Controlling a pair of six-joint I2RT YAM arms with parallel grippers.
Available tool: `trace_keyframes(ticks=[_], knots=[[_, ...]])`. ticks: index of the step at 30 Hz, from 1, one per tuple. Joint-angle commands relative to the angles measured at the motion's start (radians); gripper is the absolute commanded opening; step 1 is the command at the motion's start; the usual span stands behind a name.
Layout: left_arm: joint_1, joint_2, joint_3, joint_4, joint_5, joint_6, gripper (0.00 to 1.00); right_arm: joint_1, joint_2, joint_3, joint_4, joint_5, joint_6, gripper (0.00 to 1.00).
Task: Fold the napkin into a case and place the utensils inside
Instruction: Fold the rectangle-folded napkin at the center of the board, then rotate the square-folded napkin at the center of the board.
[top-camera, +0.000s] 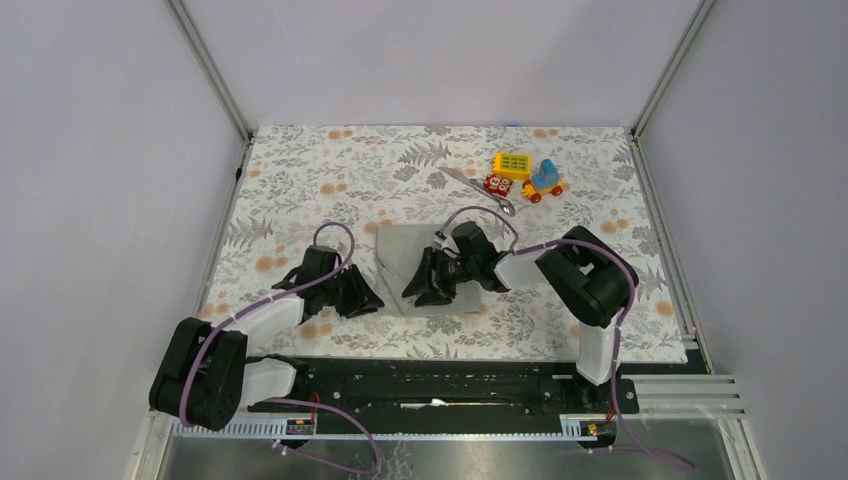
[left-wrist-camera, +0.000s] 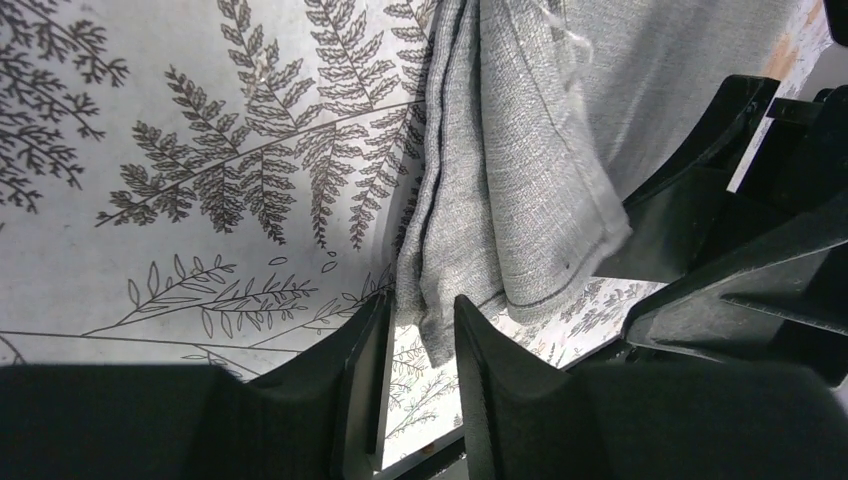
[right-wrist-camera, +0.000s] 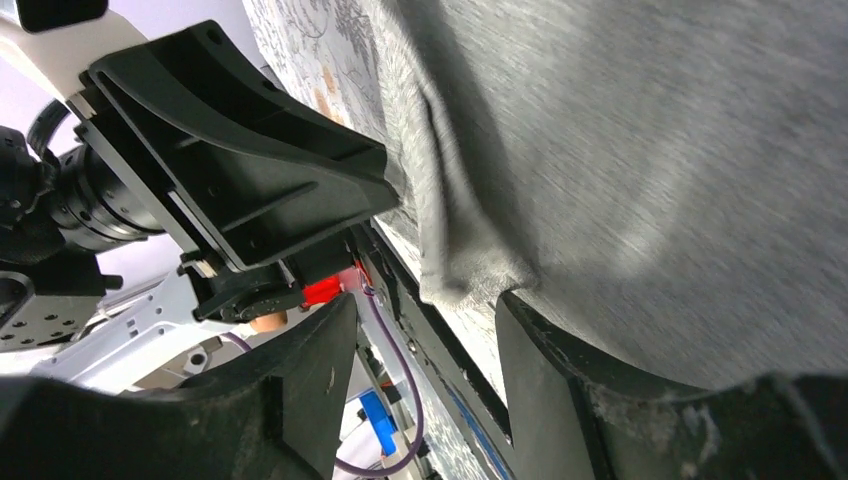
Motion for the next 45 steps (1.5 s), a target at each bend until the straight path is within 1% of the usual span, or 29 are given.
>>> trace_keyframes(ticks=[1,5,8,9,11,12,14,15,18,19,21,24,26,29,31,34,38,40,42,45], knots=[[-0.008,-0.015,-0.037,0.026,-0.061,-0.001,0.33,0.037,0.042,0.092,0.055,0.004,0.040,0.60],[-0.008,-0.141,-0.041,-0.032,-0.114,-0.031,0.32,0.085,0.072,0.211,0.012,0.009,0.045,0.60],[-0.008,-0.284,-0.019,-0.144,-0.187,-0.064,0.32,0.116,0.078,0.288,-0.042,0.021,0.035,0.62],[-0.008,-0.328,-0.009,-0.181,-0.212,-0.074,0.35,0.125,0.078,0.305,-0.049,0.022,0.036,0.63],[-0.008,-0.418,0.009,-0.232,-0.256,-0.095,0.39,0.131,0.069,0.311,-0.061,0.016,0.035,0.65],[-0.008,-0.457,0.015,-0.246,-0.267,-0.104,0.40,0.129,0.052,0.299,-0.068,0.022,0.033,0.66],[-0.008,-0.493,0.054,-0.271,-0.281,-0.098,0.43,0.116,-0.004,0.262,-0.119,0.044,-0.006,0.67],[-0.008,-0.487,0.079,-0.269,-0.271,-0.080,0.45,0.105,-0.041,0.234,-0.153,0.064,-0.035,0.68],[-0.008,-0.376,0.168,-0.268,-0.199,-0.007,0.46,0.068,-0.150,0.144,-0.284,0.140,-0.126,0.69],[-0.008,-0.328,0.185,-0.245,-0.155,0.012,0.46,0.054,-0.181,0.111,-0.319,0.157,-0.145,0.68],[-0.008,-0.227,0.207,-0.180,-0.045,0.036,0.42,0.044,-0.239,0.041,-0.354,0.190,-0.171,0.63],[-0.021,-0.057,0.242,-0.094,0.049,0.070,0.39,0.043,-0.303,-0.038,-0.431,0.265,-0.212,0.51],[-0.051,0.070,0.286,-0.066,0.064,0.105,0.37,0.038,-0.338,-0.092,-0.457,0.334,-0.226,0.42],[-0.094,0.202,0.326,-0.018,0.057,0.136,0.34,0.014,-0.377,-0.169,-0.469,0.438,-0.254,0.36],[-0.113,0.265,0.330,-0.012,-0.003,0.138,0.31,-0.024,-0.377,-0.186,-0.506,0.449,-0.291,0.33],[-0.137,0.301,0.291,-0.002,-0.100,0.115,0.28,-0.080,-0.381,-0.208,-0.528,0.475,-0.346,0.31],[-0.182,0.291,0.169,0.062,-0.145,0.021,0.28,-0.170,-0.364,-0.202,-0.579,0.512,-0.445,0.31],[-0.231,0.283,0.112,0.102,-0.158,-0.036,0.28,-0.187,-0.348,-0.168,-0.630,0.567,-0.512,0.32],[-0.301,0.274,0.066,0.131,-0.175,-0.096,0.28,-0.191,-0.326,-0.116,-0.673,0.621,-0.590,0.36],[-0.418,0.257,0.037,0.191,-0.185,-0.221,0.28,-0.190,-0.263,0.000,-0.711,0.688,-0.693,0.41]])
